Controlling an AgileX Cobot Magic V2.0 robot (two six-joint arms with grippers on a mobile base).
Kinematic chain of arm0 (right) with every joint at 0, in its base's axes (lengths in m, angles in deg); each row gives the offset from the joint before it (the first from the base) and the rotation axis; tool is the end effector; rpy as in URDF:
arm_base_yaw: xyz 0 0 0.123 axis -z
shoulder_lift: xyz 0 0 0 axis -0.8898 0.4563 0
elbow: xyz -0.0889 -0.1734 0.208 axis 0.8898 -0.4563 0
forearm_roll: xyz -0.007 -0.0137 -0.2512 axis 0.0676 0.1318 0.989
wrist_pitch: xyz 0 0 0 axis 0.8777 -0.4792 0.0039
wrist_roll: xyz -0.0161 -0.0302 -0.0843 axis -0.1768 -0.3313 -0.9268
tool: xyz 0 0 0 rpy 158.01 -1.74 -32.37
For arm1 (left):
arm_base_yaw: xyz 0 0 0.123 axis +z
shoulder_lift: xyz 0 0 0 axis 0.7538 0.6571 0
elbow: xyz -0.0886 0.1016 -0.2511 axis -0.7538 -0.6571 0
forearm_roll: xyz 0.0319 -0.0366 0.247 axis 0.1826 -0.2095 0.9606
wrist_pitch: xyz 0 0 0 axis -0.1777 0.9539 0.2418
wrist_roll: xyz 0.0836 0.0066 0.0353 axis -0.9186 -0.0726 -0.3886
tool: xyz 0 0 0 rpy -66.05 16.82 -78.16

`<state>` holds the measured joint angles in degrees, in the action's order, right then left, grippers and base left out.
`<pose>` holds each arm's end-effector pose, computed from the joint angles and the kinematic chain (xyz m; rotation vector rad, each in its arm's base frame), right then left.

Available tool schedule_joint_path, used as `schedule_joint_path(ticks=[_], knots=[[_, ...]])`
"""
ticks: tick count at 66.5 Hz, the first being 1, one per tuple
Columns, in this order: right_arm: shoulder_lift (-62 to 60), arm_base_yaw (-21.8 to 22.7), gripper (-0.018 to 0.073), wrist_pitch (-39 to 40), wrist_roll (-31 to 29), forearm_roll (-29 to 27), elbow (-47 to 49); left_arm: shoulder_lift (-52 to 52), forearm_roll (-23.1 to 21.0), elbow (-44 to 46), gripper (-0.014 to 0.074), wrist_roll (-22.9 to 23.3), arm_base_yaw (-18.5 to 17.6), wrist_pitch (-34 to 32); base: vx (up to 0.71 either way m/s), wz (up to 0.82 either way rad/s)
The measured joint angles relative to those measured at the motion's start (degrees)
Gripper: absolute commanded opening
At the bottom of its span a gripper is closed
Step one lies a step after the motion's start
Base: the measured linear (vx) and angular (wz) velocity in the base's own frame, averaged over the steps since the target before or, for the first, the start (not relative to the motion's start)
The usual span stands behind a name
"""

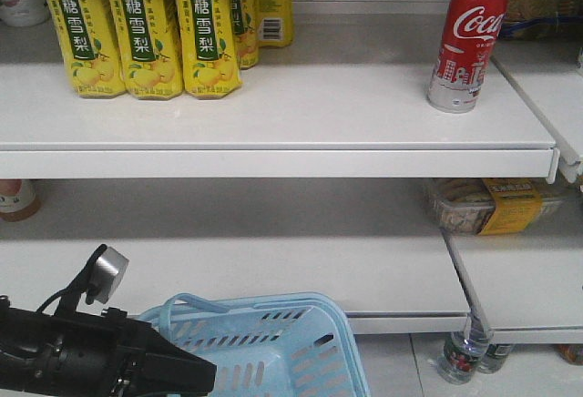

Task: Place coke in basket with both arms
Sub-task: 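Reach the open right gripper up to the red Coca-Cola bottle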

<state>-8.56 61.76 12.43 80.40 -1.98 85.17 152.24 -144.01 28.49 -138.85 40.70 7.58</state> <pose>0.1185 0.0023 0.2913 -0.0473 1.6732 -0.0122 0.1837 -0.1100 0.1960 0.0532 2.5377 -1.6982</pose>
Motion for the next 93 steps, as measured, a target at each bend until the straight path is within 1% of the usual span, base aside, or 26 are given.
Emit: schedule_joint_path(ticks=[14,19,23,32,40,52,65,82,87,93], knots=[[0.0,0.0,0.0558,0.21,0.0,0.0,0.0,0.0,0.0,0.0,-0.0006,0.0,0.0,0.0,0.0,0.0],[0.0,0.0,0.061,0.21,0.0,0.0,0.0,0.0,0.0,0.0,-0.0006,0.0,0.0,0.0,0.0,0.0],[0.0,0.0,0.0629,0.21,-0.05,0.0,0.0,0.0,0.0,0.0,-0.0006,0.0,0.0,0.0,0.0,0.0],[0.0,0.0,0.0619,0.21,-0.02,0.0,0.0,0.0,0.0,0.0,-0.0006,0.0,0.0,0.0,0.0,0.0],[0.0,0.0,0.0589,0.45,-0.02,-0.15,0.0,0.0,0.0,0.0,-0.0006,0.0,0.0,0.0,0.0,0.0],[0.0,0.0,0.0552,2.18,2.24,-2.39,0.92,0.0,0.0,0.0,-0.0006,0.0,0.0,0.0,0.0,0.0],[1.42,0.0,0.055,3.19,2.61,-2.33,6.17,0.0,0.0,0.0,-0.0006,0.0,0.0,0.0,0.0,0.0],[6.74,0.0,0.0551,2.72,2.77,-1.83,13.92,0.0,0.0,0.0,-0.0006,0.0,0.0,0.0,0.0,0.0],[9.13,-0.88,0.0551,2.61,2.77,-1.83,15.79,0.0,0.0,0.0,-0.0006,0.0,0.0,0.0,0.0,0.0],[11.79,-3.95,0.0551,2.49,2.77,-1.69,18.37,0.0,0.0,0.0,-0.0006,0.0,0.0,0.0,0.0,0.0]])
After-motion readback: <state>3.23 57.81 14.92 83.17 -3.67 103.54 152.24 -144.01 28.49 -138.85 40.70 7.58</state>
